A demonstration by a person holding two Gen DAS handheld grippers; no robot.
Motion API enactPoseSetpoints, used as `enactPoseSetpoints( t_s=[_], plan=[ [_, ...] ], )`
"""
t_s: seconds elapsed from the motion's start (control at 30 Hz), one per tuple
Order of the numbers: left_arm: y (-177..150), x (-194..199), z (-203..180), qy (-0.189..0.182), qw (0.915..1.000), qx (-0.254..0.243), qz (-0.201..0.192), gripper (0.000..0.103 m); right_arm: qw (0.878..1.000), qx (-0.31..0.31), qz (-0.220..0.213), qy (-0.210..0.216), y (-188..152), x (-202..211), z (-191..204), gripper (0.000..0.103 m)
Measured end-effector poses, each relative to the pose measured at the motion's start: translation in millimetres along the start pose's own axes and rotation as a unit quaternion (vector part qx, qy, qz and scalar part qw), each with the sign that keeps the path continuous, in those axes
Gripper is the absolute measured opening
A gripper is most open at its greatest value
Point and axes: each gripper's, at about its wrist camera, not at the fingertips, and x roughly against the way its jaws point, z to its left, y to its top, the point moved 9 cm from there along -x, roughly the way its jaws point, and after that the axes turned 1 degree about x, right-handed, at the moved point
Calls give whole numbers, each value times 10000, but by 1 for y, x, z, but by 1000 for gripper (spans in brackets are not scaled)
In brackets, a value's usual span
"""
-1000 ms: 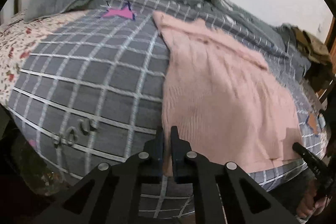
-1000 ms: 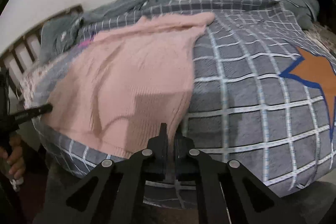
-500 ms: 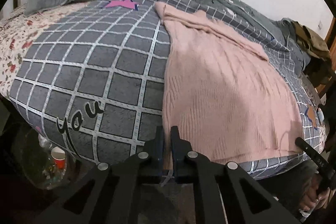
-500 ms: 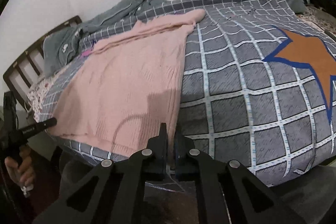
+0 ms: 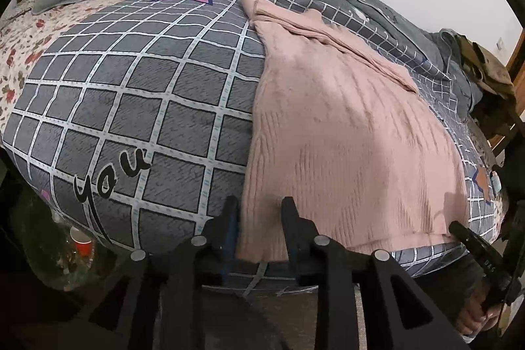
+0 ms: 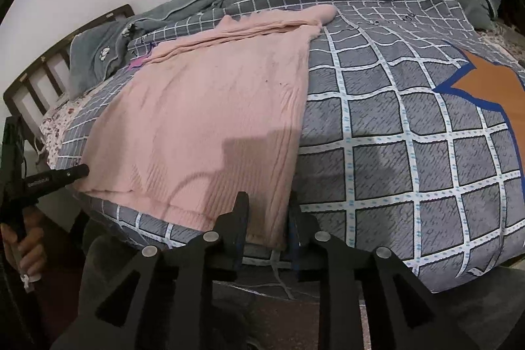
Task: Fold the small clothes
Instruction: 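Grasp the sweater hem with both grippers, then lift the hem with both grippers and fold it toward the collar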
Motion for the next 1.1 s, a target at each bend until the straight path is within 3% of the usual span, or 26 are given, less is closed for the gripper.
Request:
enactPoseSetpoints(
  t_s=[0.1,0.13,0.17,0.2,0.33,0.47,0.7,1.1],
  plan=[
    [-1,0,-2,88,10000,-8,30,26,10000,-24,7,84,1,-1,1,22],
    [-1,0,-3,84,9999,-16,61,16,10000,-13,10,84,1,-1,2,22],
    [-2,-1,-4,57,9999,-11,121,9,10000,1,20,78,1,-2,3,15],
    [-2,-2,-5,79,9999,-12,122,8,9999,-1,62,110,0,-2,2,6],
    [3,8,-5,38,10000,38,61,7,9985,-369,-70,410,7,8,-2,5],
    [17,28,-5,-326,9988,363,-108,7,9935,-789,-420,699,22,30,-7,5],
    [45,66,-14,-863,9929,739,-364,7,9870,-1070,-600,1035,45,56,-2,5],
    [101,99,-37,-883,9907,616,-829,7,9831,-1120,-1019,1025,110,90,6,4]
  ],
)
